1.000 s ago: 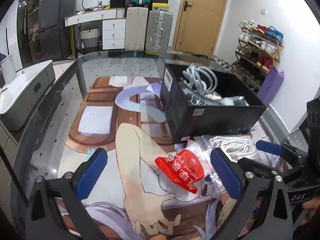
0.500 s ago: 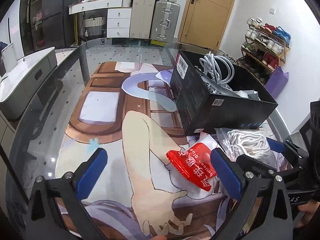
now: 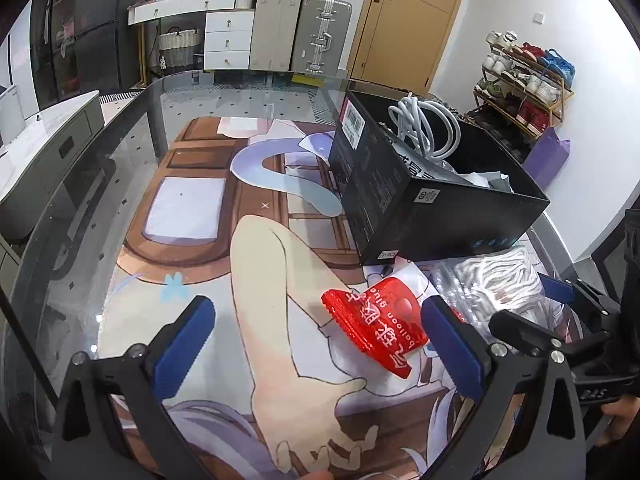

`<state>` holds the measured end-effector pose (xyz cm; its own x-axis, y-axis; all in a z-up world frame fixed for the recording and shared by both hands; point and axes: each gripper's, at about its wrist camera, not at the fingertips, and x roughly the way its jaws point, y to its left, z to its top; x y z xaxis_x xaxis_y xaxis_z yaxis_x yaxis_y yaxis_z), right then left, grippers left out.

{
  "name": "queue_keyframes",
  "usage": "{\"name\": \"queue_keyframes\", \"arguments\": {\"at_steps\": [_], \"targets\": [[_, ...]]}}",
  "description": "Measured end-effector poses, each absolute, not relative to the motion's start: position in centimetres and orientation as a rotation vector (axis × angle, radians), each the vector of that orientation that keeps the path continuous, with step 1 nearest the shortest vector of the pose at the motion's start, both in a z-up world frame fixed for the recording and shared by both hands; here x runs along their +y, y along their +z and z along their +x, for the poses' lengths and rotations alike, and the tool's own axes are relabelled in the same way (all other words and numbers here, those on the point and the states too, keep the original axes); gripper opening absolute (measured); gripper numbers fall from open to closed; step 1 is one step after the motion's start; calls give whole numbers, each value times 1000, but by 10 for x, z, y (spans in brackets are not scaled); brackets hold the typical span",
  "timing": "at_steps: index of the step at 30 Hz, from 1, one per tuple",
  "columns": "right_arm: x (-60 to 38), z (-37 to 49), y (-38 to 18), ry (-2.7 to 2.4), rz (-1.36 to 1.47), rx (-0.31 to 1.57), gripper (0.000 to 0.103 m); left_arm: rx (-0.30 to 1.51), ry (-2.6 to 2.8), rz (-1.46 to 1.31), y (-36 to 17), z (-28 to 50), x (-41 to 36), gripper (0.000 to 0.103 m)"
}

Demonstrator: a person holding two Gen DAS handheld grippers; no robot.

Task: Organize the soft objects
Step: 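Grasp the clear bag of white rope coil with the right gripper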

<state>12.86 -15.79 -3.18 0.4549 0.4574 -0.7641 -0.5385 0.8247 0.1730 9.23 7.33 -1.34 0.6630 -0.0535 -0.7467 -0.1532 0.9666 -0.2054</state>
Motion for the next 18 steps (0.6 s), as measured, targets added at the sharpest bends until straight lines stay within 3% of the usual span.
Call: {"name": "queue_keyframes", "arguments": {"at_steps": [18], "targets": [[-118, 131, -44, 570, -283, 925, 102, 846, 36, -330, -15, 91, 84, 103]]}}
